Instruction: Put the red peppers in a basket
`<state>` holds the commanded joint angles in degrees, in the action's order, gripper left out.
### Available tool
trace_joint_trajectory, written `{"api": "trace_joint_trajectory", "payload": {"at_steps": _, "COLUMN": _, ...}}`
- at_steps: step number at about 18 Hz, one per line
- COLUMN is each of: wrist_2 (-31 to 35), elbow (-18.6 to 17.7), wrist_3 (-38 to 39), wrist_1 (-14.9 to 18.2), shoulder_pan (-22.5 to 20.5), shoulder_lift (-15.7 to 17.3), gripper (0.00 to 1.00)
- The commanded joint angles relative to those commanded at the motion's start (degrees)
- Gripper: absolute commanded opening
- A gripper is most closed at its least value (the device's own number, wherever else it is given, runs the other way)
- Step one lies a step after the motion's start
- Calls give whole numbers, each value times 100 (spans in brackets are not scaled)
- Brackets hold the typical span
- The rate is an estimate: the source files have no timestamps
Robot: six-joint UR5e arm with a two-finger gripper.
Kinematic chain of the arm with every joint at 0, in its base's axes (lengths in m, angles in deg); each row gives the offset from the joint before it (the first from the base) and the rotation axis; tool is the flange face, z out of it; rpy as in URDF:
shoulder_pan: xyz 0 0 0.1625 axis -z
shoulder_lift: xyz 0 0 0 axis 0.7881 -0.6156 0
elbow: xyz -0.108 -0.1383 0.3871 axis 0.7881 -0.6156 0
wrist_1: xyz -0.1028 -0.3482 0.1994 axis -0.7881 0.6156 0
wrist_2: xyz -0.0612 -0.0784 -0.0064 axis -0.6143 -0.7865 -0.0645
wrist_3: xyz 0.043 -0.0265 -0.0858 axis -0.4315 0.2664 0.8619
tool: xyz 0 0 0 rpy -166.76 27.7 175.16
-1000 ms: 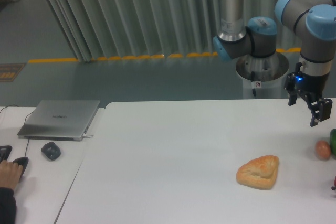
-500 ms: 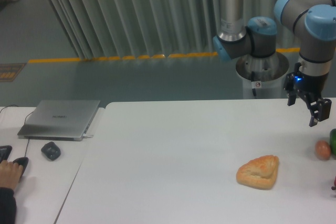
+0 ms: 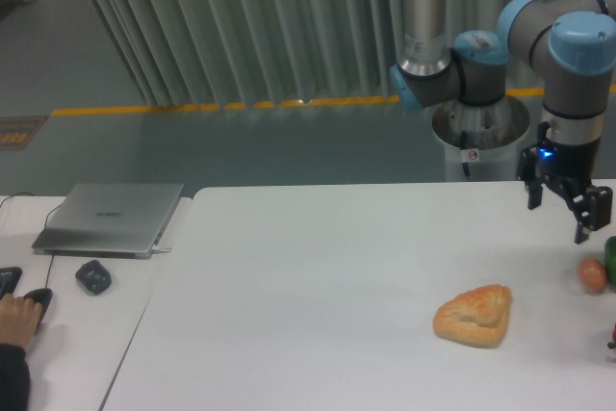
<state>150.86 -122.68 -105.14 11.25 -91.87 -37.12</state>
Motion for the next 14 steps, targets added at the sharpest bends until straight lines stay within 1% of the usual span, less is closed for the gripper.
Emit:
{"api": "trace_joint_trajectory", "payload": {"at_steps": 2, "wrist_2": 80, "elbow": 44, "wrist_3": -35, "wrist_1": -230, "shoulder_pan": 9, "shoulder_lift": -211, "gripper": 100}}
{"api": "trace_joint_trajectory", "payload": {"at_steps": 5, "wrist_2": 431, "elbow": 124, "wrist_3": -44, "wrist_1": -283, "shoulder_pan": -26, "shoulder_lift": -379, "gripper": 100}}
{"api": "trace_joint_trajectory", "payload": {"at_steps": 6, "wrist_2": 449, "elbow": 159, "wrist_3": -53, "wrist_1": -283, "shoulder_pan": -96, "shoulder_lift": -501, "gripper": 100}}
{"api": "trace_joint_trajectory", "payload": {"at_steps": 8, "wrist_2": 458, "elbow": 369, "wrist_3": -53, "wrist_1": -275, "shoulder_pan": -158, "shoulder_lift": -721, "gripper": 100}}
{"api": "trace_joint_trajectory", "payload": {"at_steps": 9, "wrist_2": 458, "elbow": 379, "wrist_3": -53, "wrist_1": -275, "shoulder_pan": -167, "shoulder_lift": -748, "gripper": 100}}
{"api": "trace_joint_trajectory", "payload": {"at_steps": 12, "wrist_2": 467, "elbow": 467, "wrist_3": -44, "wrist_1": -327, "shoulder_pan": -211, "shoulder_lift": -1002, "gripper": 100}}
{"api": "trace_joint_trajectory", "payload": {"at_steps": 14, "wrist_2": 493, "elbow": 449, "wrist_3": -53, "wrist_1": -327, "shoulder_pan": -237, "shoulder_lift": -1047, "gripper": 100}}
